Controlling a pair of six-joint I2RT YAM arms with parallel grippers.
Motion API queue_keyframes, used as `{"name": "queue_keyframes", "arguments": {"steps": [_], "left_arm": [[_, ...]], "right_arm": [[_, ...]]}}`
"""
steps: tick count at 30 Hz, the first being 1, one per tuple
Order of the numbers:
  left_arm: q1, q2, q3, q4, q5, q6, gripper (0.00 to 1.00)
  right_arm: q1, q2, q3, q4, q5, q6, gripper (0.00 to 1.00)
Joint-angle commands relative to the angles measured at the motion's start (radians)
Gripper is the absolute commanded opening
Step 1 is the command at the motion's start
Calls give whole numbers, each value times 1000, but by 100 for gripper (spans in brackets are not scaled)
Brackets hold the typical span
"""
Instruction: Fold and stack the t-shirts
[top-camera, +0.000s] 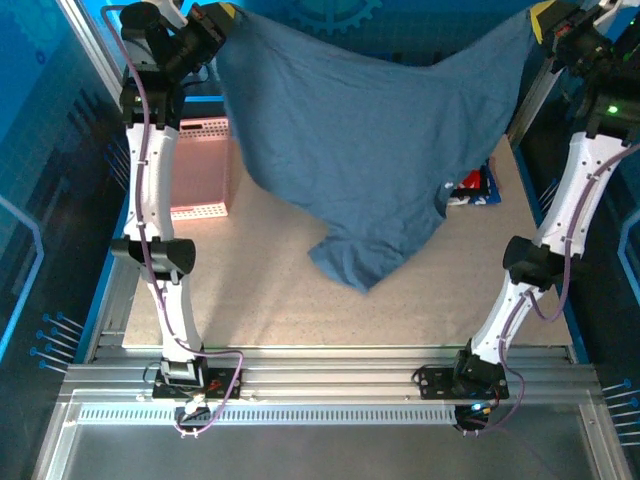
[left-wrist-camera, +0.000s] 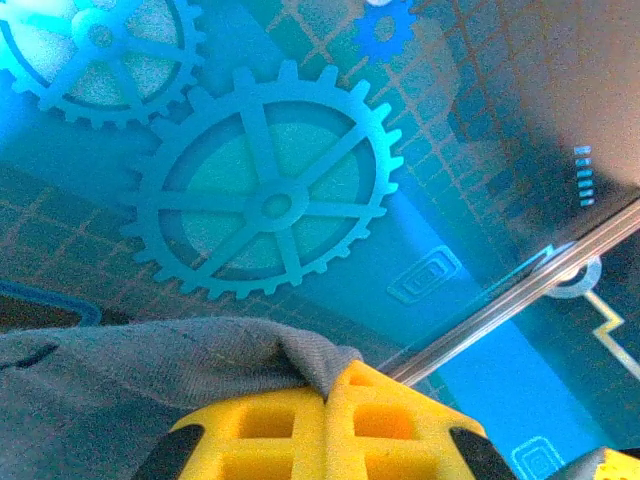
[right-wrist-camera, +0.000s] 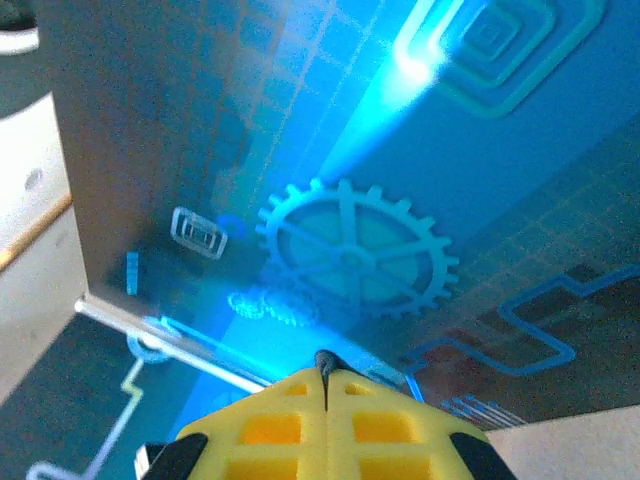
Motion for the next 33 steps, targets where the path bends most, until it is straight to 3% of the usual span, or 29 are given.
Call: {"name": "queue_keyframes", "arguments": {"steps": [1,5,10,14,17,18,20,21,23,26,29,33], "left_arm": [[41,16,75,205,-5,-83,0],[92,8,112,292,-40,-121,0],[113,-61,74,353,-9,-69,0],[113,-145,-84,365,93,-35,0],[109,-288,-399,404,133,-4,0],[103,-341,-513,408,134,22,0],[76,-478,-806,412,119,90,0],[66,-536,-931,433,107,90,0],[39,-671,-1275,520,92,57,0],[-5,-846,-1662,514,29,52,0],[-37,-1008,-1916,377,-66,72,0],[-38,-1246,-2140,153,-217,38,0]], "right_arm": [[-32,6,34,299,78,162,0],[-89,-1,31,426,108,269,0],[-147,-45,28,401,35,226,0],[-150,-96,14,210,-74,73,0],[-129,-172,-9,-205,-101,-279,0],[-120,-222,-75,-355,-92,-414,0],[-89,-357,-327,-489,-71,-601,0],[-67,-463,-550,-488,-33,-663,0],[-77,-710,-1058,-302,-31,-633,0],[-63,-881,-1465,-365,44,-703,0],[-51,-998,-1748,-449,182,-740,0],[-40,-1064,-1933,-546,348,-745,0]]}}
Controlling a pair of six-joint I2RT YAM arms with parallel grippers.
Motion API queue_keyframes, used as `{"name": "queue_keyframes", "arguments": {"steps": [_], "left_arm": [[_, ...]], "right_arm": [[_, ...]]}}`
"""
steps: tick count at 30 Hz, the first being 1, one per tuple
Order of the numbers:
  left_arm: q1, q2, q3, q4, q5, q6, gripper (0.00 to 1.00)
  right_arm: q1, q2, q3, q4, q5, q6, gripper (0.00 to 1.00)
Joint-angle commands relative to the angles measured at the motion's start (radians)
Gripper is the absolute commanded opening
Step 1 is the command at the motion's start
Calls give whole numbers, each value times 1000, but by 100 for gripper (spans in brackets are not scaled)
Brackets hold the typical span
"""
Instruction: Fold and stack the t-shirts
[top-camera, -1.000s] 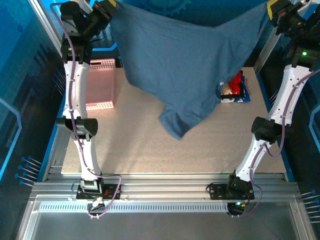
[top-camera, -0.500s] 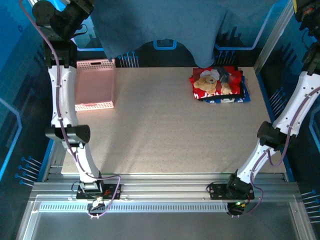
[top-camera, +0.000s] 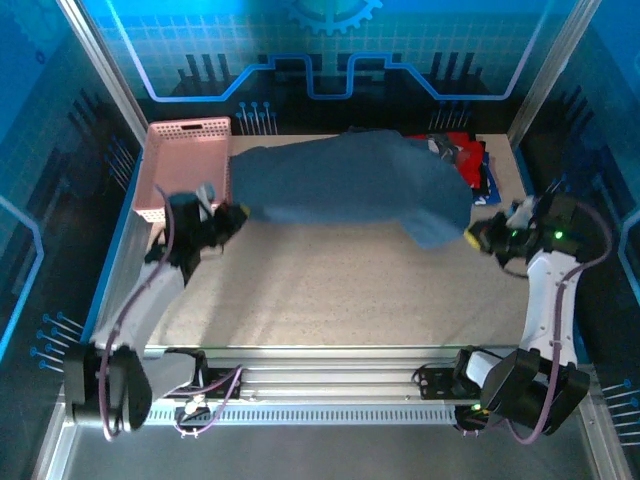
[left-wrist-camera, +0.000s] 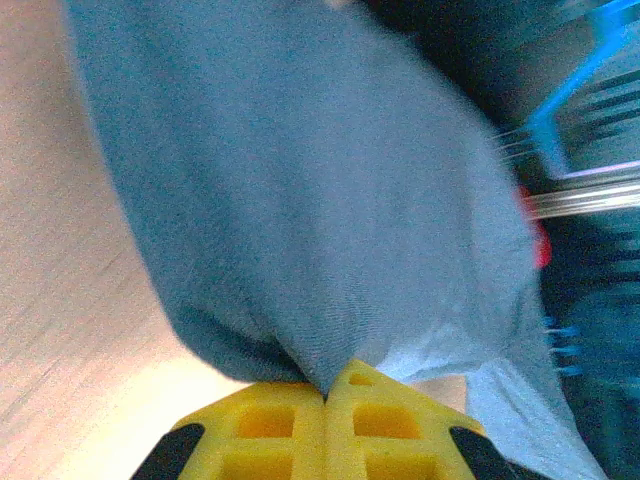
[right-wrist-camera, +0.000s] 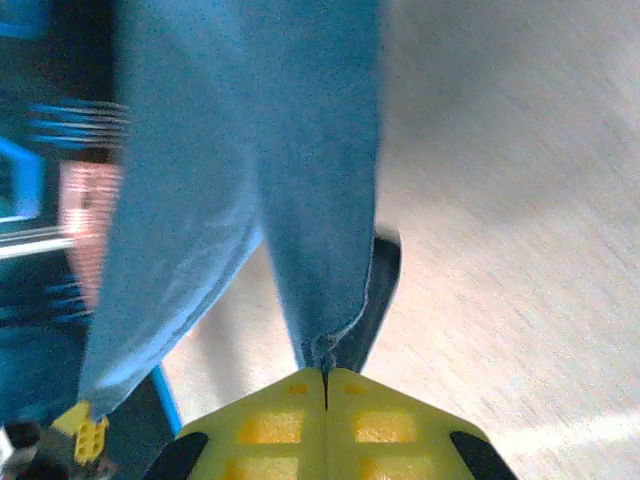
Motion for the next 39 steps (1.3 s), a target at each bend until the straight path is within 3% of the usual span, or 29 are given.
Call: {"name": "queue_keyframes", "arguments": {"steps": [1,6,9,19,28,34,36,38,39], "left_arm": [[-1,-242,-94,-190,-183,-8,0],[2,-441,-158,-504,-374,-36,0],[8,-475,-164,-585,-399,-44,0],[2,-478,-181,-788,-493,-199,0],[-1,-412,-141,-961,-609,-404,0],[-1,-380,-141,-977,-607,-443,3],[-1,-378,-159,-972,-605,-466,13],[0,-374,-156,-981,-608,-484,45],[0,-373,-149,-987,-616,-487,48]], "right_arm": [[18,-68,-76,-134,199,-68,0],[37,-67,-141,-186,279,-46,0],[45,-58,-146,-209,301,-45,0],[70,-41,-187,-182,302,-40,0],[71,90,-141,-65,116,-95,0],[184,162,-55,-59,102,-132,0],[205,181,-56,-43,111,-119,0],[205,206,-64,-41,135,-107,0],[205,217,-67,-38,141,-108,0]]}}
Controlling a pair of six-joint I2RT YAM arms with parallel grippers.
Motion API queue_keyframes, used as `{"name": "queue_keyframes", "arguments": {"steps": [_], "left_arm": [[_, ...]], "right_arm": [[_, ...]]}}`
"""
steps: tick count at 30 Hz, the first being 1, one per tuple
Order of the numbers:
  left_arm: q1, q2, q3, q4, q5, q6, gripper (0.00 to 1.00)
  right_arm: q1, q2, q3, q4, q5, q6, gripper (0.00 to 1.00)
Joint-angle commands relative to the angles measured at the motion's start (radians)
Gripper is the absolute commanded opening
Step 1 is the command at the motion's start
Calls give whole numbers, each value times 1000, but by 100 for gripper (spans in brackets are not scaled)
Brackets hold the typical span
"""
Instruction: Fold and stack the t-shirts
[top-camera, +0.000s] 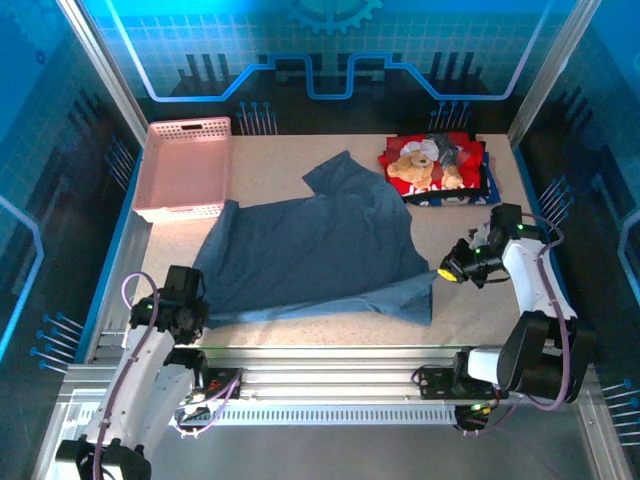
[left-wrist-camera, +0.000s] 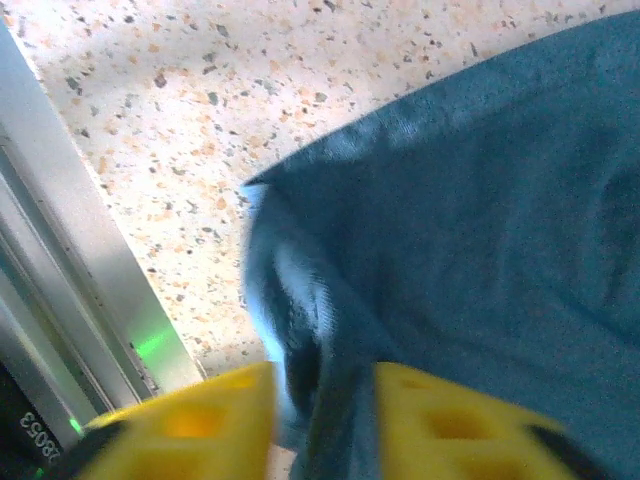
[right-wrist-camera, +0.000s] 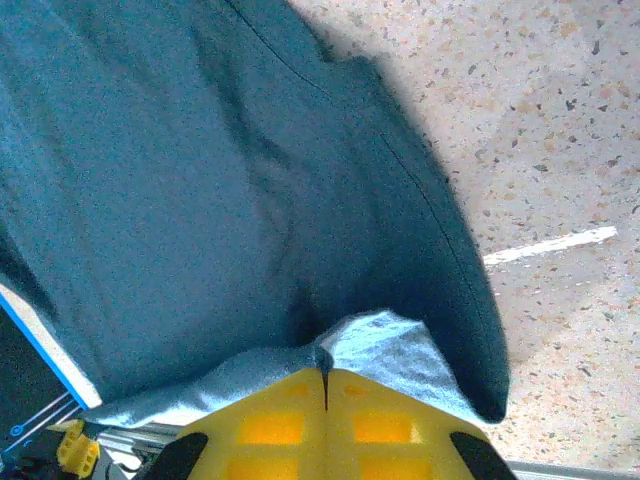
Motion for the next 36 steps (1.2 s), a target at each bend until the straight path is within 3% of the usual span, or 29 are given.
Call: {"name": "queue_keyframes", "arguments": {"steps": [1,4,6,8,9,11,15,21,25,29,36], "left_arm": [[-2,4,23,-54,-57,-48,50],[0,1,45,-45,-82,-43,60],[1,6,63,-38,-79,-44,70],[1,12,86,-24,-79,-33,76],[1,16,98,-25,-86,-31,78],[7,27,140,-14,-106,5,80],[29,98,222,59,-98,134,83],[40,292,248,410,144,339,82],[40,511,317,524,284,431,70],[56,643,372,522,255,458,59],[101,776,386,505,184,402,57]], "right_arm": [[7,38,2,18,21,-5,0],[8,59,2,66,-5,-2,8],[10,85,22,82,-38,-10,23],[10,104,51,79,-56,-37,47],[8,110,69,61,-32,-51,53],[-12,120,116,10,28,-89,61],[-58,102,175,-16,108,-138,67],[43,232,252,77,55,-223,64],[139,377,309,99,135,-257,58],[173,462,317,141,179,-264,51],[230,569,323,152,201,-272,43]]}}
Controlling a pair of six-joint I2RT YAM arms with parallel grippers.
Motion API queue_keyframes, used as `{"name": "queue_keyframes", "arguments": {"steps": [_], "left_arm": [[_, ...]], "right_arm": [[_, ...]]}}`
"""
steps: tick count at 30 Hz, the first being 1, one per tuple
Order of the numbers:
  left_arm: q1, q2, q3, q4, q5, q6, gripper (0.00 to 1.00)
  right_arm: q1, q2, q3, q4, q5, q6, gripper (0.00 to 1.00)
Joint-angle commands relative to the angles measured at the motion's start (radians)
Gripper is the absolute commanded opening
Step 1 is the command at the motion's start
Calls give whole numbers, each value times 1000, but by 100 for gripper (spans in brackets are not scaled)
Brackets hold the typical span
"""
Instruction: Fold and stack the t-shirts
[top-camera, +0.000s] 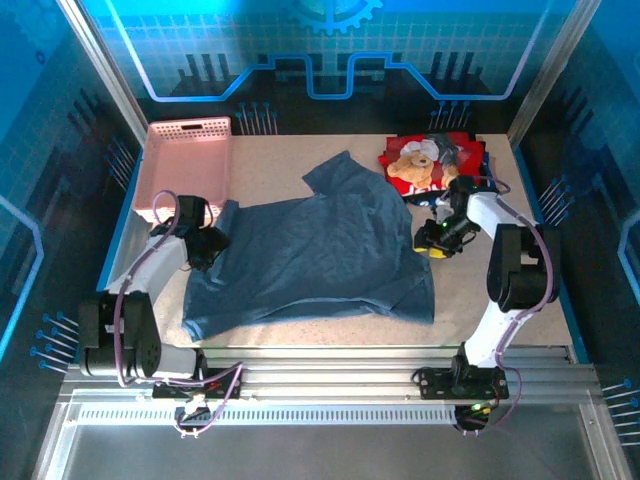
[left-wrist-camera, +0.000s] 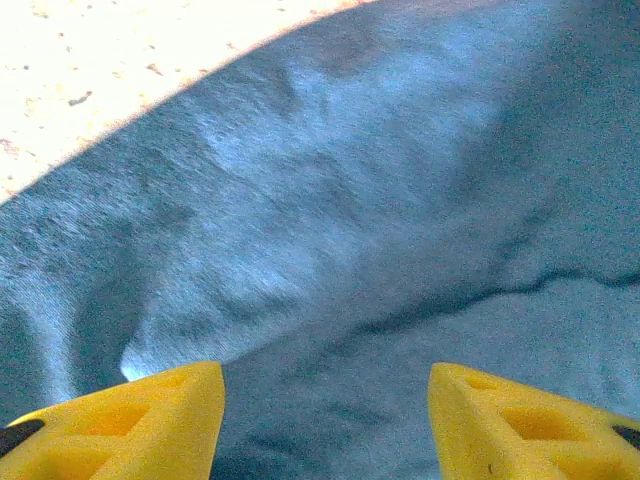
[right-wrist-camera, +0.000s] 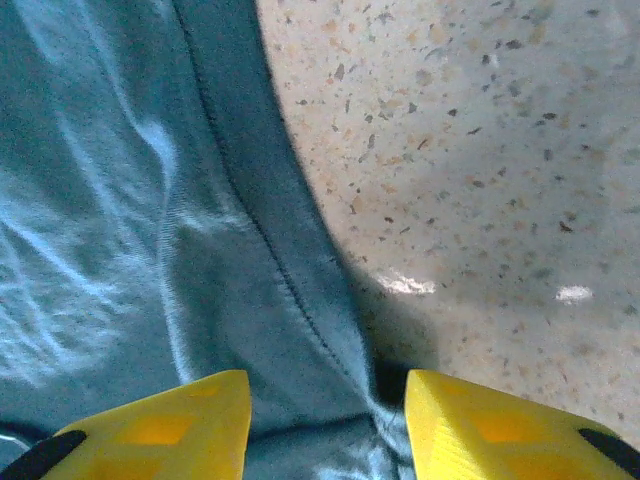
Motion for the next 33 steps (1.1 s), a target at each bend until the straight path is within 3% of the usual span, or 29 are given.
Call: {"name": "queue_keyframes", "arguments": {"steps": [1,6,8,11,21,25,26,28,31,33], "left_arm": [[16,46,22,-19,-47,-18,57],[16,94,30,-25,-88,-41,57],[16,110,34,-19,-91,-39,57],[17,139,41,-12,-92,-29,57],[18,237,78,35,-81,-9,60],[16,257,102,76,-43,7,63],[18,266,110,79,-33,12,64],[17,277,135,63,-12,16,64],[13,196,147,14,46,15,68],[2,95,130,-34,108,3,73]], "right_arm": [[40,35,14,6,30,-8,41],[56,77,0,4,56,29,26],[54,80,0,5,87,54,15],[-3,68,-4,4,117,136,1],[-225,-19,-6,2,203,184,0],[-284,-20,-4,6,165,180,0],[-284,-13,3,-1,165,175,0],[-285,-3,11,-14,158,175,10],[-289,-40,4,-28,146,180,36],[-295,-97,-4,-35,123,178,47]]}}
